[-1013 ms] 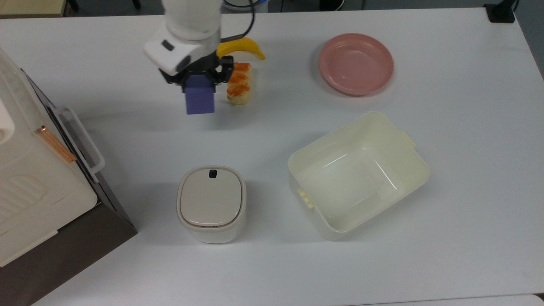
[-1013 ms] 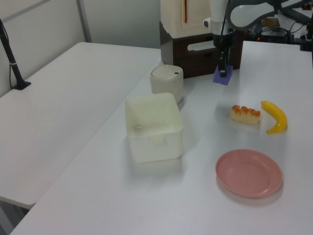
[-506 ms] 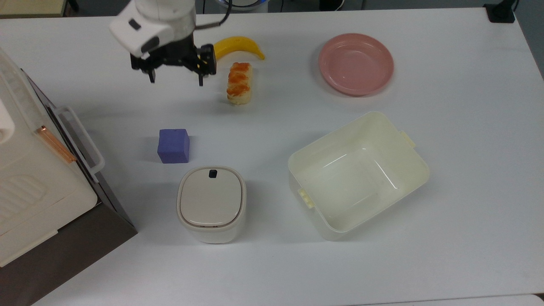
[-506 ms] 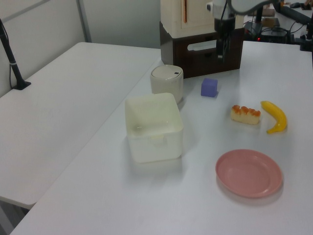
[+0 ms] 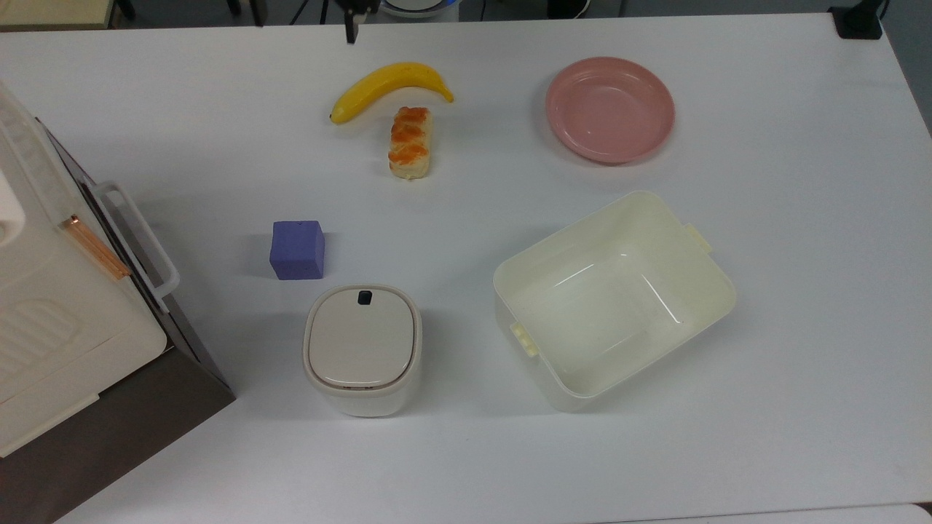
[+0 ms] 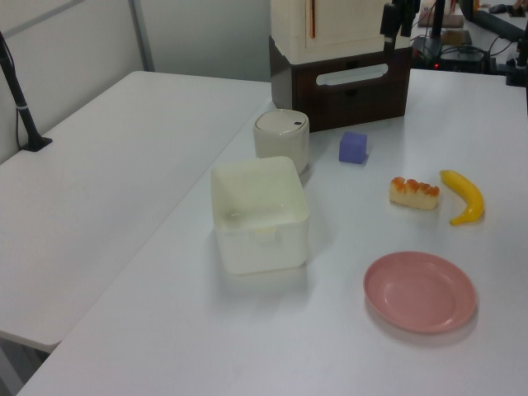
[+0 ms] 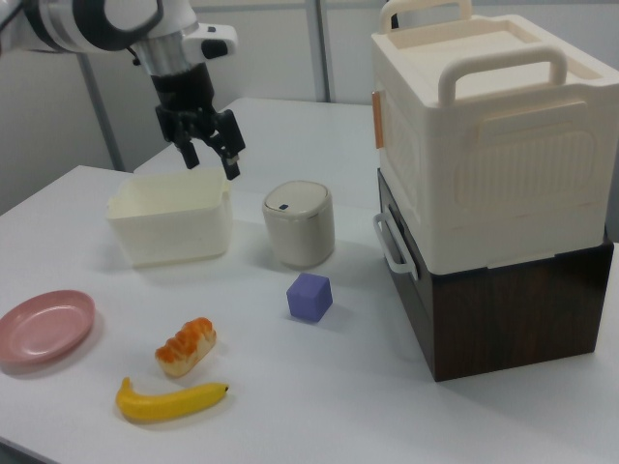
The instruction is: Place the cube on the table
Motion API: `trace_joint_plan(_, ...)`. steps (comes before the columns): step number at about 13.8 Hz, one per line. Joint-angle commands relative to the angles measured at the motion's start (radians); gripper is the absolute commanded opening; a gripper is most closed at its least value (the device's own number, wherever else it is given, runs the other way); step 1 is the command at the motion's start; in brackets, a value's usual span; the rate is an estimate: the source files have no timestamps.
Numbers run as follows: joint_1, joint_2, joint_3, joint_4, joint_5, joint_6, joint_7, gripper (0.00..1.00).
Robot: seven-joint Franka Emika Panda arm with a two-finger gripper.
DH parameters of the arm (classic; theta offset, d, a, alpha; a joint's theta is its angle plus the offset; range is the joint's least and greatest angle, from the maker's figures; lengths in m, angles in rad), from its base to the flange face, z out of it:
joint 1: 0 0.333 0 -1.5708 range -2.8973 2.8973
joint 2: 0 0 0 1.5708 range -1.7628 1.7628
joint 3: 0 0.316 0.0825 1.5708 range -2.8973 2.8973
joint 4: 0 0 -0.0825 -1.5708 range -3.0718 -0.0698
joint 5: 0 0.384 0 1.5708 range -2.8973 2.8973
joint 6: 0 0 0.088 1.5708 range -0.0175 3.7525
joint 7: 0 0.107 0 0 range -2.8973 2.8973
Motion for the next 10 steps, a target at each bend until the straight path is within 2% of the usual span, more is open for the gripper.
trace_joint_plan(1, 0.014, -0.045, -0.005, -0.013, 0.030, -0.067, 0.019, 1.00)
trace_joint_plan(10, 0.017, -0.050, -0.001, -0.014, 0.027, -0.114, -0.072, 1.00)
